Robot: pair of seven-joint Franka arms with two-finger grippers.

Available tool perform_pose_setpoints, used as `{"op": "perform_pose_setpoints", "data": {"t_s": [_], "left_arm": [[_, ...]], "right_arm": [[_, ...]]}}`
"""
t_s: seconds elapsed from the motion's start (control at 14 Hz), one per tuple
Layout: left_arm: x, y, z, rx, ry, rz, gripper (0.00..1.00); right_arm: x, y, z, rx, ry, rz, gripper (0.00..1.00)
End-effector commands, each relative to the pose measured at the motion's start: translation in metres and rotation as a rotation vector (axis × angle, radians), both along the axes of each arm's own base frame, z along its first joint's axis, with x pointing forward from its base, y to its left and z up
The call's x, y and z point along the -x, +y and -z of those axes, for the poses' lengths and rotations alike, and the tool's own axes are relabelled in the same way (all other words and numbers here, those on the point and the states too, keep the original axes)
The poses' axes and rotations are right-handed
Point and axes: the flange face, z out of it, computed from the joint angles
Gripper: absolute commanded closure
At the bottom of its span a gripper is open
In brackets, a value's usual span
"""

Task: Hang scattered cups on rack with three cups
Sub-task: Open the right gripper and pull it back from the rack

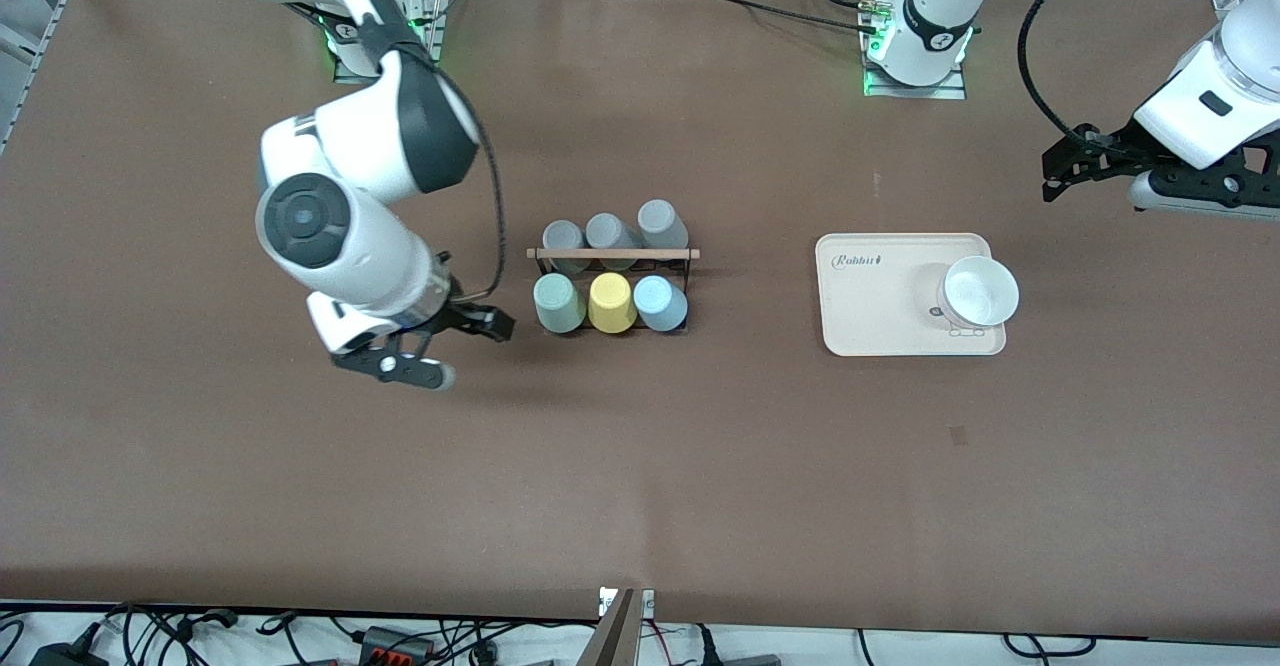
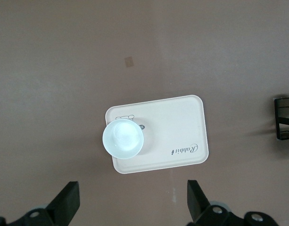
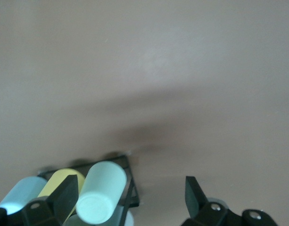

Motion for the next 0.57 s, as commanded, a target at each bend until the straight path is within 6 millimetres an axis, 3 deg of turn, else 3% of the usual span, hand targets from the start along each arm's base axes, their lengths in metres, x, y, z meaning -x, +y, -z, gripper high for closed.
{"op": "perform_pose_setpoints", "data": {"t_s": [0.0,0.14,0.5], "left_arm": [[0.000,0.000,-0.002,0.008,0.000,0.021,0.00],[0.000,0.000,-0.003,0.009,-0.002,0.021,0.00],[0.000,0.002,-0.002,0.021,0.004,0.012,0.00]], "right_arm": [[-0.008,-0.037,-0.029,-0.007,-0.029,-0.012,0.00],[-0.011,-0.067,-0.055,0.035,-0.077,-0.031,0.00],[-0.011,-0.146,-0.098,0.063,-0.086,-0.125,0.00]]}}
